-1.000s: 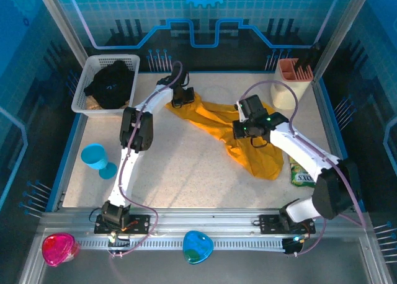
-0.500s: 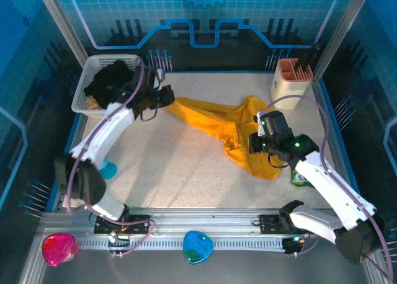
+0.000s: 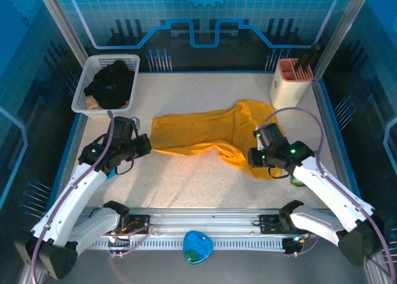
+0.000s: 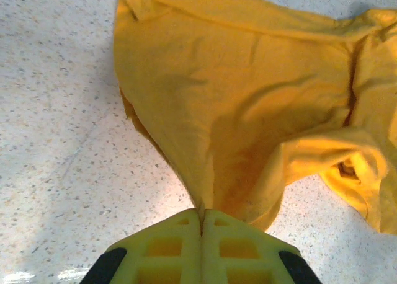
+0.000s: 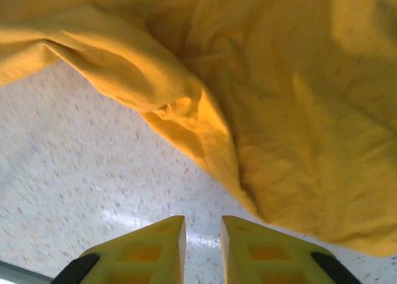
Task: Fold and stack the t-shirts
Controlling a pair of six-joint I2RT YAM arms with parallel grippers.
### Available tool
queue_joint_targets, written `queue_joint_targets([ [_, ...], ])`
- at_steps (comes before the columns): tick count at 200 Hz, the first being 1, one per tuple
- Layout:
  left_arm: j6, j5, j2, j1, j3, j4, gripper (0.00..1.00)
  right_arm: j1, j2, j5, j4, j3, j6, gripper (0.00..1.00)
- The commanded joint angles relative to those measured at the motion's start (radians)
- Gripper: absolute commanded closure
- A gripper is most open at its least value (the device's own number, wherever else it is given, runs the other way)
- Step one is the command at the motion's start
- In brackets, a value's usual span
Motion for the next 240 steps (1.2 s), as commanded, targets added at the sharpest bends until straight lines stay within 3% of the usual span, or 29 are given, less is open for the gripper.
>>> queue_joint_targets([
  [1,-0.01,-0.046,0.047,0.0,0.045,-0.008,1.0,0.087,0.075,-0.004,0.036,-0.053,0.081,0.76],
  [32,0.005,-0.042,0.148,0.0,0.117,0.054,1.0,0.177,0.24,0.126,0.073,-0.039,0.116,0.67],
  [63,0.037,-0.046,0.211,0.003,0.176,0.074,1.0,0.203,0.387,0.26,0.058,0.001,0.109,0.54],
  [89,0.058,-0.064,0.225,0.014,0.187,0.079,1.0,0.204,0.504,0.282,0.071,0.032,0.085,0.53],
  [102,0.064,-0.064,0.225,0.022,0.185,0.083,1.0,0.204,0.556,0.294,0.079,0.039,0.08,0.61],
  [121,0.071,-0.064,0.227,0.032,0.182,0.086,1.0,0.203,0.602,0.327,0.07,0.084,0.076,1.0],
  [163,0.104,-0.074,0.231,0.056,0.203,0.055,1.0,0.202,0.447,0.329,-0.134,0.255,-0.074,1.0],
  [185,0.123,-0.083,0.254,0.064,0.217,0.048,1.0,0.112,0.426,0.238,-0.215,0.424,-0.268,1.0],
  [209,0.138,-0.097,0.311,0.069,0.227,0.07,1.0,-0.021,0.562,0.163,-0.256,0.62,-0.446,1.0],
  [240,0.159,-0.124,0.397,0.075,0.253,0.103,1.0,-0.117,0.89,0.163,-0.283,0.892,-0.598,1.0],
])
